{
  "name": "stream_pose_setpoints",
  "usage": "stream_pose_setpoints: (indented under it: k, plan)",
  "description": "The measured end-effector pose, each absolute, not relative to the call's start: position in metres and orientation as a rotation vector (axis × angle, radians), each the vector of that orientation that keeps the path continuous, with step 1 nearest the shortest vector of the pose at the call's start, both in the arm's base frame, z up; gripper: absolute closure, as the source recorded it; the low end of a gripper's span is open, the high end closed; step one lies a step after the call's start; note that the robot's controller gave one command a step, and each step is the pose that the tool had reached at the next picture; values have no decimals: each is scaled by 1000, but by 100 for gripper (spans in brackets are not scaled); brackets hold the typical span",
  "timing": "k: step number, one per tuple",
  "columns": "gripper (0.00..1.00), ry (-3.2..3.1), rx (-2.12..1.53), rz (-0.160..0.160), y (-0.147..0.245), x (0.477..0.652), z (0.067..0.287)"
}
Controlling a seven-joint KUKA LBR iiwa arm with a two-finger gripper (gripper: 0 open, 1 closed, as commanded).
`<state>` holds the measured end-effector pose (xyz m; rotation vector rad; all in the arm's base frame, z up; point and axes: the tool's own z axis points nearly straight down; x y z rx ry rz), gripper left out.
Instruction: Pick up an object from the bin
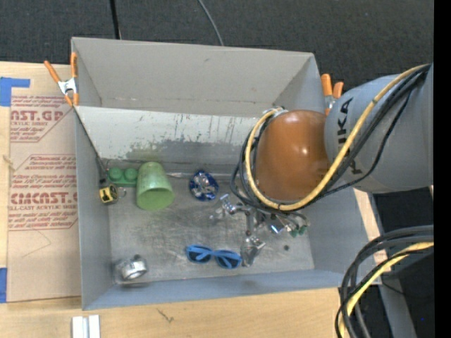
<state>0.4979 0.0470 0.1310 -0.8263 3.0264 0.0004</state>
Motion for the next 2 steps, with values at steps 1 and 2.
stream_pose_setpoints:
  k: [1,2]
  plan:
    - [0,2941,-1075,1,58,498,72]
    - [100,2943,-1075,0,58,498,74]
